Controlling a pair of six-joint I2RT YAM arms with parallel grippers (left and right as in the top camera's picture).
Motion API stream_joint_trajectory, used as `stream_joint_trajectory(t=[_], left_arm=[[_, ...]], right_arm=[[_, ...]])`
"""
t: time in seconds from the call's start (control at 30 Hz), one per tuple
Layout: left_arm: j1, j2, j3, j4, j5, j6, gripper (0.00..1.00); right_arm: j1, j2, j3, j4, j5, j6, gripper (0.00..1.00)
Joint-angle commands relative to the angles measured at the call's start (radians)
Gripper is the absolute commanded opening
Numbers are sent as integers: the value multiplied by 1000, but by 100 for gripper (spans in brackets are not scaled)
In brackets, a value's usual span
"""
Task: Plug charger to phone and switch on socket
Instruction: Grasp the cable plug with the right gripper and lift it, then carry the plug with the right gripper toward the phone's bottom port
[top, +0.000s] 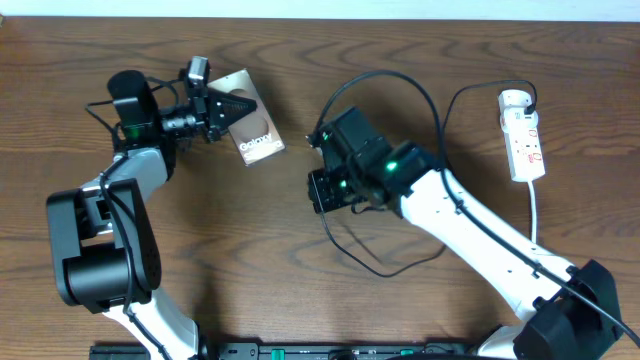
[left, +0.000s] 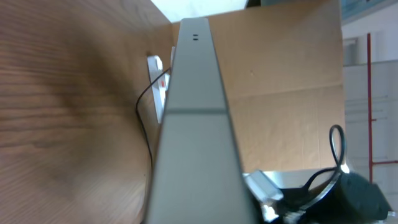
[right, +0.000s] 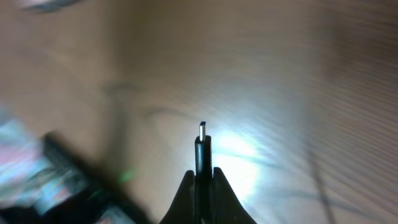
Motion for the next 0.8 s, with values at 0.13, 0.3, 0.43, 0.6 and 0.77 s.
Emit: stream_joint_trajectory(t=[0.13, 0.3, 0.43, 0.6, 0.77], left_arm=[[80, -10, 17, 10, 28, -10, 7], [93, -10, 17, 10, 28, -16, 7], [92, -10, 17, 10, 28, -23, 7], [95, -10, 18, 10, 28, -29, 7], [97, -10, 18, 10, 27, -34, 7]], right_arm=[[-122, 14, 21, -12, -597, -313, 1], [-146, 71, 21, 1, -771, -410, 1], [-146, 137, 21, 40, -851, -424, 1], [-145, 244, 21, 183, -1023, -397, 1], [-146, 344, 21, 462, -1082, -187, 1]])
